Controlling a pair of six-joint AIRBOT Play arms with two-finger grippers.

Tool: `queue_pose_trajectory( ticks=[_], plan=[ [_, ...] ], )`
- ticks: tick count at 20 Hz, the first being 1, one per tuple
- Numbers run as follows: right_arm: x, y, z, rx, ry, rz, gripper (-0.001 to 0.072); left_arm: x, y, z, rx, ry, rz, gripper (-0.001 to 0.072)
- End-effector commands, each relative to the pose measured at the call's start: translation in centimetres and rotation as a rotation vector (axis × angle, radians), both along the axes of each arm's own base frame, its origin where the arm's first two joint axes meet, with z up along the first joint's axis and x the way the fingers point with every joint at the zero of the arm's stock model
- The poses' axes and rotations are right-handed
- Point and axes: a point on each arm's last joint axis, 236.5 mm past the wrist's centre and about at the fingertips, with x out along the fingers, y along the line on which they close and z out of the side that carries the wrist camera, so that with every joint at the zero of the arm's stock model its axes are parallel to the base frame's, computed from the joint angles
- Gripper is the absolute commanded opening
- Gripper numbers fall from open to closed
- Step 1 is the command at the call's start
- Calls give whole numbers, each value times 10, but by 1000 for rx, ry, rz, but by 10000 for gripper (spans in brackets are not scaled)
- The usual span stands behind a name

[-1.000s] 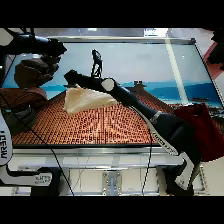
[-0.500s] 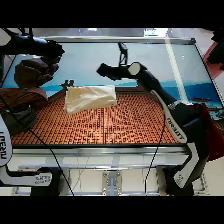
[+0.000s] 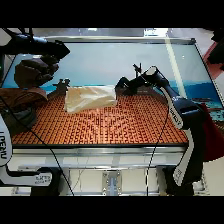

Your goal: Fold the shirts.

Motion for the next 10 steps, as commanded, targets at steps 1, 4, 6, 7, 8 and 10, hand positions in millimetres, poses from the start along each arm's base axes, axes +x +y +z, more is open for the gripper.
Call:
queue_pose_trajectory(
  ticks=[1,4,6,7,8,10],
  plan=[
    [-5,10,-19,43,40,17,680,0,0,0,3,-2,-2,623],
    [1,20,-26,38,13,-5,681,0,0,0,7,-4,-6,623],
    [11,28,-25,46,-20,-37,681,0,0,0,12,-6,-11,623],
    [14,34,-24,60,-28,-53,681,-1,0,-1,17,-5,-17,622],
    [15,41,-24,74,-29,-63,681,-2,0,-1,19,-3,-20,623],
    [11,59,-27,124,-3,-71,680,-4,-1,-4,25,8,-28,623]
  ],
)
